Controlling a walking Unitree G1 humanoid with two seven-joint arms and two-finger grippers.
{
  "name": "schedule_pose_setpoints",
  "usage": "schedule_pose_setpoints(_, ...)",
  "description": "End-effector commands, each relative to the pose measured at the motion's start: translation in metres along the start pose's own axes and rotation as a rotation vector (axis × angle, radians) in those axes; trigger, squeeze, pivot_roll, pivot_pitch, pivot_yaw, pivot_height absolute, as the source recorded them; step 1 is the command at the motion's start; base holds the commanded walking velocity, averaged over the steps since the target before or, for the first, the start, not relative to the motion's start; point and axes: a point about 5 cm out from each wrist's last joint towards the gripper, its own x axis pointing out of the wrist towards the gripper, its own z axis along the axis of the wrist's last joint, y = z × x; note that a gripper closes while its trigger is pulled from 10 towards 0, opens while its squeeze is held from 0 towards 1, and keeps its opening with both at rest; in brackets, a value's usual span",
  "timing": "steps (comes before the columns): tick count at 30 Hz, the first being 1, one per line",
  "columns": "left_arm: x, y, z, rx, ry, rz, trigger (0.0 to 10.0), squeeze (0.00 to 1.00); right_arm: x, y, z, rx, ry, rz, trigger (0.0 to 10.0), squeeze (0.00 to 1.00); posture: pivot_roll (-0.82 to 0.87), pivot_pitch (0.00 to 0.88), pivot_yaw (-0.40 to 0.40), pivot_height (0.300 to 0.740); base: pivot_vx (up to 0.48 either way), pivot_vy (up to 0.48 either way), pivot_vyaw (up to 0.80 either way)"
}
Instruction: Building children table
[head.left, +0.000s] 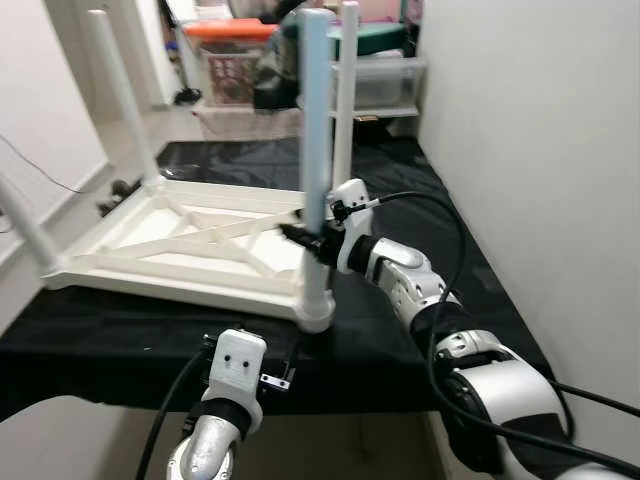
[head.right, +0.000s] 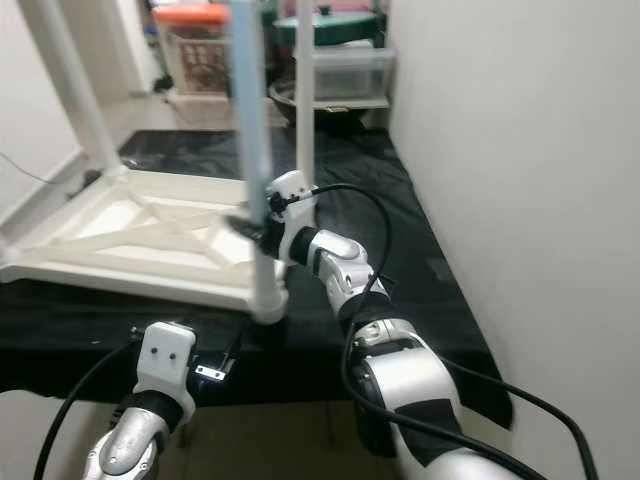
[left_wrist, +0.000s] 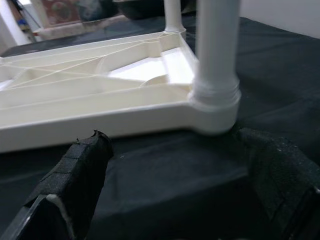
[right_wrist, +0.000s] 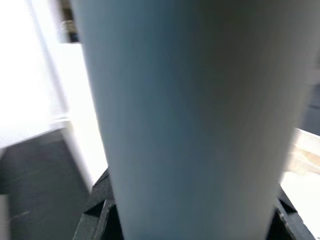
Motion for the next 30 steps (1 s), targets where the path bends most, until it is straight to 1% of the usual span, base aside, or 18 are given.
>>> schedule_pose_setpoints(1, 0.000, 0.001, -0.003, 0.013, 0.015, 0.006, 10.0, 0.00, -0.022, -0.042, -0.022, 0.103, 0.058, -0.502, 0.0, 0.00, -0.02, 0.000, -0.004, 0.734, 0.000, 0.000, 0.00)
schedule_pose_setpoints(3, 0.000, 0.001, -0.003, 0.013, 0.015, 0.006, 10.0, 0.00, -0.022, -0.042, -0.022, 0.103, 0.058, -0.502, 0.0, 0.00, -0.02, 0.000, -0.004, 0.734, 0.000, 0.000, 0.00)
schedule_pose_setpoints(8, -0.001, -0.002, -0.005, 0.011, 0.019, -0.001, 10.0, 0.00, -0.049, -0.060, -0.039, 0.208, 0.023, -0.945, 0.0, 0.00, -0.03, 0.000, 0.004, 0.734, 0.000, 0.000, 0.00)
schedule_pose_setpoints(13, -0.001, -0.001, -0.005, 0.011, 0.019, 0.002, 10.0, 0.00, -0.045, -0.050, -0.040, 0.226, 0.004, -0.957, 0.0, 0.00, -0.02, 0.000, 0.002, 0.734, 0.000, 0.000, 0.00)
schedule_pose_setpoints(14, -0.001, 0.000, -0.005, 0.011, 0.020, 0.004, 10.0, 0.00, -0.038, -0.043, -0.036, 0.227, -0.021, -0.901, 3.8, 0.00, -0.02, 0.000, 0.002, 0.734, 0.000, 0.000, 0.00)
schedule_pose_setpoints(16, -0.001, 0.000, -0.005, 0.011, 0.020, 0.005, 10.0, 0.00, -0.033, -0.037, -0.033, 0.224, -0.036, -0.877, 3.8, 0.00, -0.02, 0.000, 0.002, 0.734, 0.000, 0.000, 0.00)
schedule_pose_setpoints(17, -0.001, 0.000, -0.005, 0.011, 0.021, 0.004, 10.0, 0.00, -0.027, -0.031, -0.029, 0.228, -0.058, -0.812, 10.0, 0.00, -0.01, 0.000, 0.008, 0.734, 0.000, 0.000, 0.00)
schedule_pose_setpoints(18, -0.001, 0.000, -0.005, 0.011, 0.021, 0.004, 10.0, 0.00, -0.027, -0.031, -0.029, 0.228, -0.058, -0.812, 10.0, 0.00, -0.01, 0.000, 0.008, 0.734, 0.000, 0.000, 0.00)
schedule_pose_setpoints(19, -0.001, 0.000, -0.006, 0.012, 0.022, 0.003, 10.0, 0.00, -0.021, -0.026, -0.022, 0.226, -0.091, -0.717, 10.0, 1.00, -0.01, 0.000, 0.008, 0.734, 0.000, 0.000, 0.00)
schedule_pose_setpoints(20, -0.002, 0.000, -0.006, 0.013, 0.023, 0.003, 10.0, 0.00, -0.015, -0.021, -0.014, 0.245, -0.138, -0.599, 10.0, 1.00, -0.01, 0.000, 0.008, 0.734, 0.000, 0.000, 0.00)
schedule_pose_setpoints(21, -0.001, 0.001, -0.006, 0.014, 0.022, 0.004, 10.0, 0.00, -0.013, -0.020, -0.006, 0.238, -0.174, -0.536, 10.0, 0.77, 0.00, 0.000, 0.003, 0.734, 0.000, 0.000, 0.00)
schedule_pose_setpoints(23, -0.001, 0.001, -0.006, 0.014, 0.022, 0.004, 10.0, 0.00, -0.013, -0.020, -0.006, 0.238, -0.174, -0.536, 10.0, 0.77, 0.00, 0.000, 0.003, 0.734, 0.000, 0.000, 0.00)
schedule_pose_setpoints(24, -0.001, 0.002, -0.005, 0.014, 0.022, 0.008, 10.0, 0.00, -0.006, -0.011, 0.002, 0.254, -0.189, -0.351, 10.0, 0.00, 0.00, 0.000, 0.003, 0.734, 0.000, 0.000, 0.00)
schedule_pose_setpoints(25, -0.001, 0.002, -0.005, 0.013, 0.021, 0.009, 10.0, 0.00, -0.002, -0.004, 0.009, 0.275, -0.196, -0.152, 10.0, 0.00, -0.01, 0.000, -0.001, 0.734, 0.000, 0.000, 0.00)
schedule_pose_setpoints(26, -0.001, 0.002, -0.005, 0.013, 0.021, 0.009, 10.0, 0.00, -0.002, -0.004, 0.009, 0.275, -0.196, -0.152, 10.0, 0.00, -0.01, 0.000, -0.001, 0.734, 0.000, 0.000, 0.00)
schedule_pose_setpoints(28, -0.001, 0.000, -0.006, 0.011, 0.021, 0.006, 10.0, 0.00, -0.010, 0.012, 0.014, 0.259, -0.151, 0.348, 10.0, 0.00, -0.01, 0.000, -0.001, 0.734, 0.000, 0.000, 0.00)
schedule_pose_setpoints(29, -0.001, 0.000, -0.006, 0.011, 0.021, 0.006, 10.0, 0.00, -0.010, 0.012, 0.014, 0.259, -0.151, 0.348, 10.0, 0.00, -0.01, 0.000, -0.001, 0.734, 0.000, 0.000, 0.00)
schedule_pose_setpoints(30, -0.001, 0.000, -0.006, 0.011, 0.021, 0.004, 10.0, 0.00, -0.015, 0.014, 0.013, 0.253, -0.125, 0.484, 10.0, 0.00, -0.01, 0.000, -0.004, 0.734, 0.000, 0.000, 0.00)
